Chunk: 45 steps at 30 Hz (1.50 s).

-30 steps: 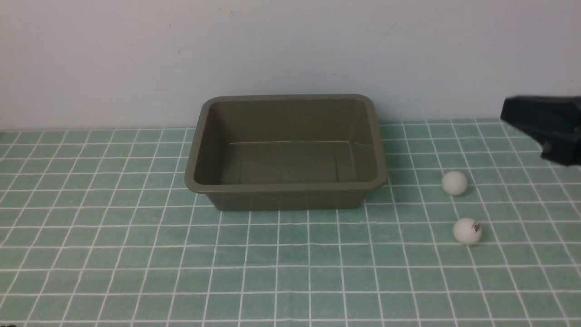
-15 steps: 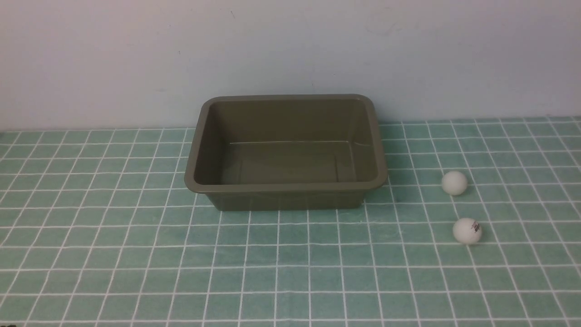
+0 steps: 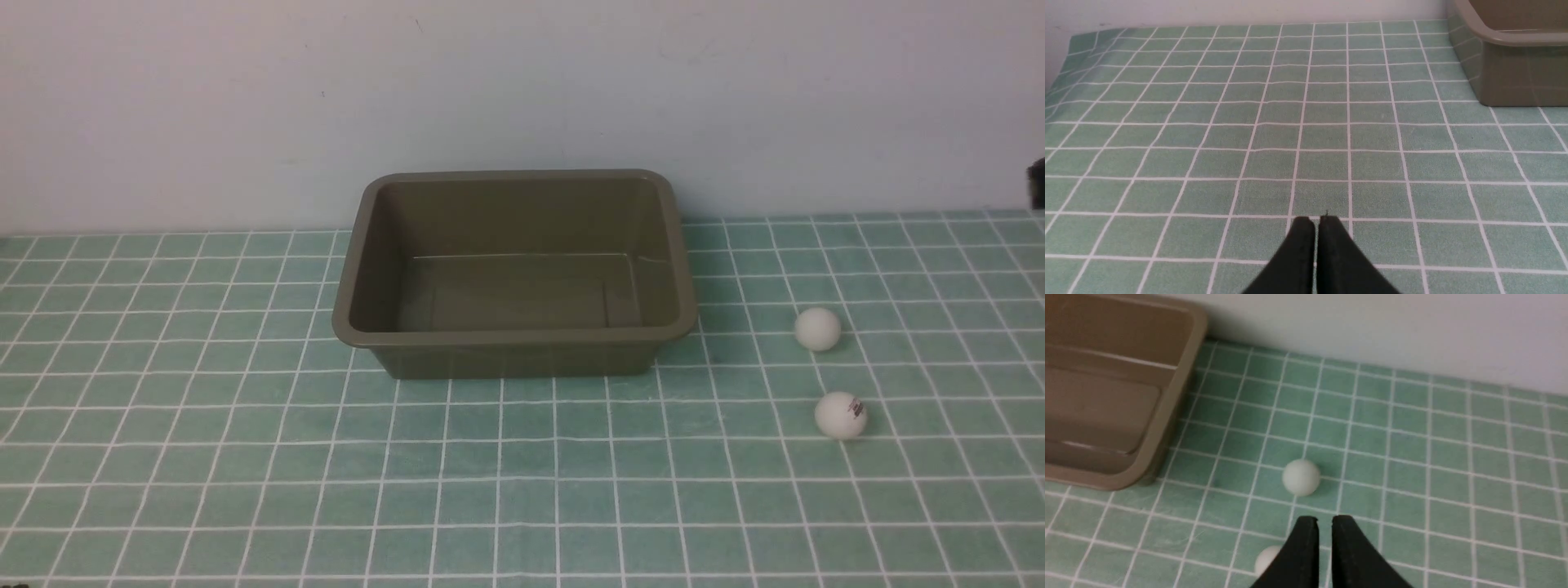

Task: Put the table tennis balls in the box on the green coffee tablecloth.
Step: 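Reach for and grasp a ping pong ball on the table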

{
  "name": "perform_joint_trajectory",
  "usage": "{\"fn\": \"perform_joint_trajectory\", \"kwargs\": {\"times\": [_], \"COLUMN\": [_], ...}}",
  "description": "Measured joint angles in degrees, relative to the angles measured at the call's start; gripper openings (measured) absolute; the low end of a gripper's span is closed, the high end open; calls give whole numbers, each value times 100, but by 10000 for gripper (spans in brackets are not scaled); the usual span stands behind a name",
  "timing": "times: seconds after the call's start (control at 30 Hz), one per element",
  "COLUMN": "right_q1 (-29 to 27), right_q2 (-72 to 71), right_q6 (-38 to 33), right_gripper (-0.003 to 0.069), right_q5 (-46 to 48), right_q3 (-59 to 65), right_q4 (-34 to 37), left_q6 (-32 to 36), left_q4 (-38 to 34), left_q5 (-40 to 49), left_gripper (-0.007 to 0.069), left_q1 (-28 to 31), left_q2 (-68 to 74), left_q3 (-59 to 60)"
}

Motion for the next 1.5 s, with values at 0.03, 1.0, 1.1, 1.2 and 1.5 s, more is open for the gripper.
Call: {"fn": "perform_joint_trajectory", "kwargs": {"times": [0.03,1.0,1.1,1.2,1.5], "right_q1": [0,347,523,637,764], "right_q2": [172,2507,2685,2883,3458], "right_q6": [-50,-1009,-854,-602,735], "right_gripper": [44,427,428,428,428], "right_q5": [35,-321,-315,-258,561], "right_q3": [0,-15,-92,-240,-1016], "right_q4": [73,1081,856,602,-463], "left_q6": [0,0,0,0,0], "left_q4": [0,0,0,0,0], "left_q5": [0,0,0,0,0], "left_gripper": [-4,-4,-4,-4,-4], "left_q1": [0,0,0,0,0], "left_q2": [0,0,0,0,0], "left_q3": [0,0,0,0,0]}}
